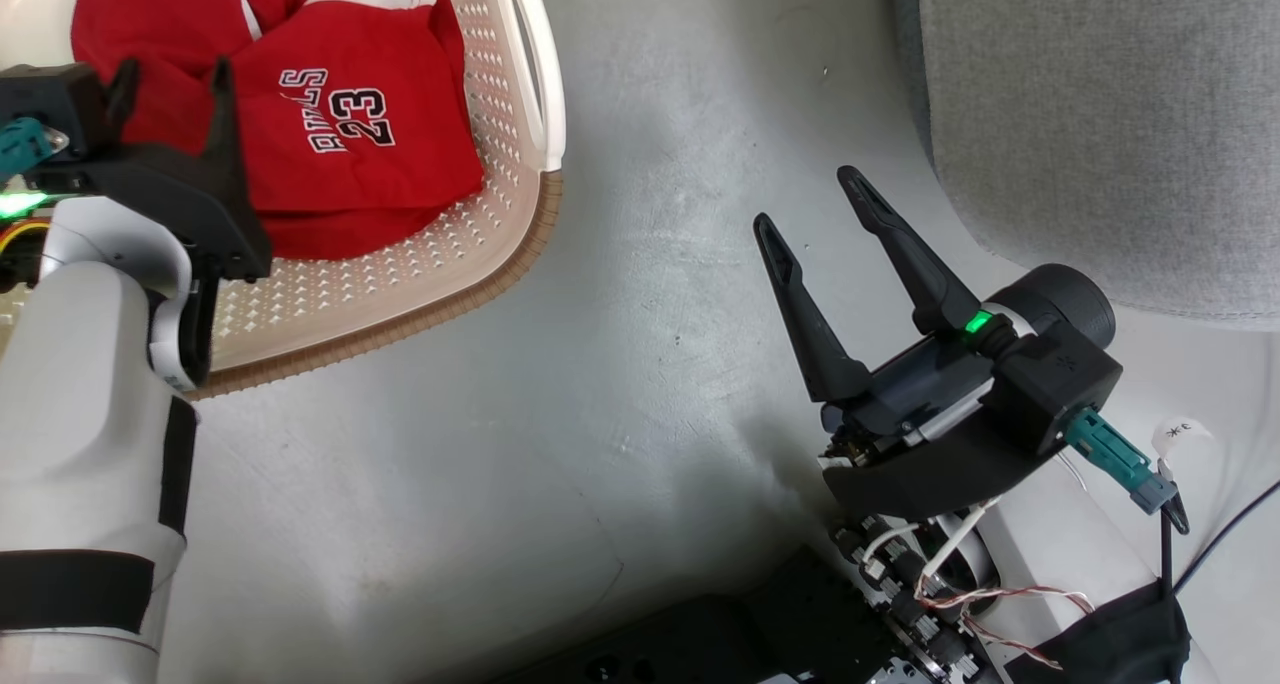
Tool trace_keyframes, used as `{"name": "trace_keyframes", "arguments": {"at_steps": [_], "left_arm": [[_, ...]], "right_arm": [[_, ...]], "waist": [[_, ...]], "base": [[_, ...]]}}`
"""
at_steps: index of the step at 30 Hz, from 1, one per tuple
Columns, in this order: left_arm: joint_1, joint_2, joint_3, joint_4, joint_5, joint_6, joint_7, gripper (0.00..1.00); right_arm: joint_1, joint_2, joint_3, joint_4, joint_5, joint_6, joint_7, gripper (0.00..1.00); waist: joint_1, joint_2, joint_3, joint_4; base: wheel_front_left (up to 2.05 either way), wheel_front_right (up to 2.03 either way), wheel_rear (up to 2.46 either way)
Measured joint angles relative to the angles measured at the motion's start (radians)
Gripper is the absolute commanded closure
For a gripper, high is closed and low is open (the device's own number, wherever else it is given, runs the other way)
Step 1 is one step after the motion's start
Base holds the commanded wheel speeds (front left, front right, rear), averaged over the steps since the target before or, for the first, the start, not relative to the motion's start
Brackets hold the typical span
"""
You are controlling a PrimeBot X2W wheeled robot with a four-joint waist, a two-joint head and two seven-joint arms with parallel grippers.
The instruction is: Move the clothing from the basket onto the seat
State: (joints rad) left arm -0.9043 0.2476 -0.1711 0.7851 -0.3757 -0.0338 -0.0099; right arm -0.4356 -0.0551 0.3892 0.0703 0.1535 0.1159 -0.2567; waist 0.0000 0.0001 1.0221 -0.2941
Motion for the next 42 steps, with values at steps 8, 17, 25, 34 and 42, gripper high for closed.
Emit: {"name": "trace_keyframes", "arguments": {"at_steps": [8, 17, 25, 34, 42], "left_arm": [[-0.035, 0.017, 0.000, 0.031, 0.003, 0.007, 0.001, 0.00], [-0.056, 0.005, -0.024, 0.071, 0.018, 0.006, -0.014, 1.00], [-0.039, -0.078, -0.038, 0.117, 0.012, -0.020, -0.103, 1.00], [0.015, -0.168, -0.040, 0.132, -0.011, -0.047, -0.208, 1.00], [0.072, -0.187, -0.033, 0.119, -0.060, -0.064, -0.233, 1.00]], "right_arm": [[-0.001, 0.001, -0.005, -0.013, 0.000, 0.000, 0.000, 0.00], [-0.003, 0.002, -0.005, -0.012, 0.000, 0.000, 0.000, 0.00], [-0.008, 0.002, -0.049, 0.029, -0.005, 0.003, 0.000, 0.00], [-0.028, -0.037, -0.114, 0.059, -0.012, 0.003, 0.000, 0.00], [-0.027, -0.046, -0.152, 0.091, -0.014, 0.003, 0.000, 0.00]], "waist": [[0.0000, 0.0000, 0.036, -0.009], [0.0000, -0.0001, 0.048, -0.015], [0.0000, -0.0002, 0.003, -0.002], [0.0000, -0.0002, -0.096, 0.045], [0.0000, -0.0003, -0.194, 0.118]], "base": [[0.00, 0.00, 0.00], [0.00, 0.00, 0.00], [0.00, 0.00, 0.00], [0.00, 0.00, 0.00], [0.00, 0.00, 0.00]]}}
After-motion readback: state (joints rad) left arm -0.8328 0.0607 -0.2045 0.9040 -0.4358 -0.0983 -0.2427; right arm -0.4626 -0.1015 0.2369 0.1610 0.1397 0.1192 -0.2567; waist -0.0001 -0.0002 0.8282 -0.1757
